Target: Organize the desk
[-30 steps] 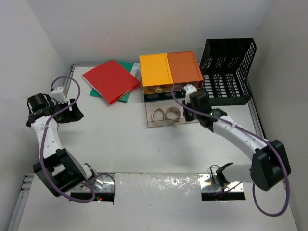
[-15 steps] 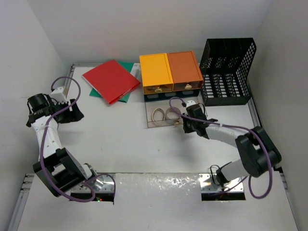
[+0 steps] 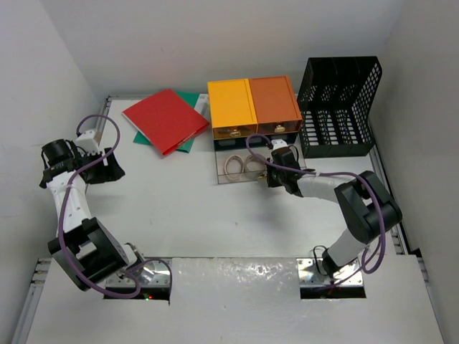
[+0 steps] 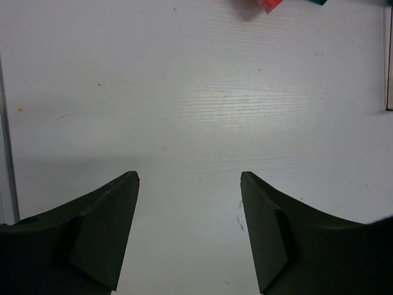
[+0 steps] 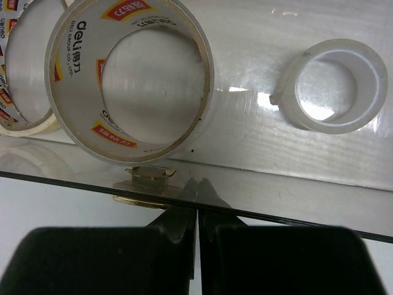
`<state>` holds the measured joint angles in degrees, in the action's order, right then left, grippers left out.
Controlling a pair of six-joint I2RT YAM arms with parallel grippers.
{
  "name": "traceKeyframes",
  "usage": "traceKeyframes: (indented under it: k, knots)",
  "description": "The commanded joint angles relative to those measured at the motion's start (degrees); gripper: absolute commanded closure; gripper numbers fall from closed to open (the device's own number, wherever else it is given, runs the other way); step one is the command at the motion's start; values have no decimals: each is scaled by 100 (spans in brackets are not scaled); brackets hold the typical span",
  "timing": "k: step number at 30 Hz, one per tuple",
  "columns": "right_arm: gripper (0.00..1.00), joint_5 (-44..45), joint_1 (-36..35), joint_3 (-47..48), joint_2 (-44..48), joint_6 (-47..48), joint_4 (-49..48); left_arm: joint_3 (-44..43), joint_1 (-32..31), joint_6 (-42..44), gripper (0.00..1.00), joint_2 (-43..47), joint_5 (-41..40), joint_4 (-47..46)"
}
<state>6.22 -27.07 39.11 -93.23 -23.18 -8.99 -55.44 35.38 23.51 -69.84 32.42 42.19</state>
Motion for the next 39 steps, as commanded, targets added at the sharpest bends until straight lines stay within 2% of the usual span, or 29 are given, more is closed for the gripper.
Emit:
traceKeyframes:
  k: [1, 9, 15, 27, 39]
  knots:
    - [100, 2, 26, 474, -151, -90, -788, -2, 48, -4, 34, -12, 62, -177]
    - [100, 81, 184, 870, -503, -160, -1297, -11, 48, -4, 34, -12, 71, -159]
    - [100, 108, 220, 1116, -1126, -371, -2395, -37, 40, -4, 34, -12, 53, -133]
    - [100, 459, 386, 1485, -1847, -600, -3230, -55, 40, -4, 34, -47, 36, -150]
    - [100, 468, 545, 1933, -2243, -582, -3337, -63, 40, -4, 34, -100, 1, -150]
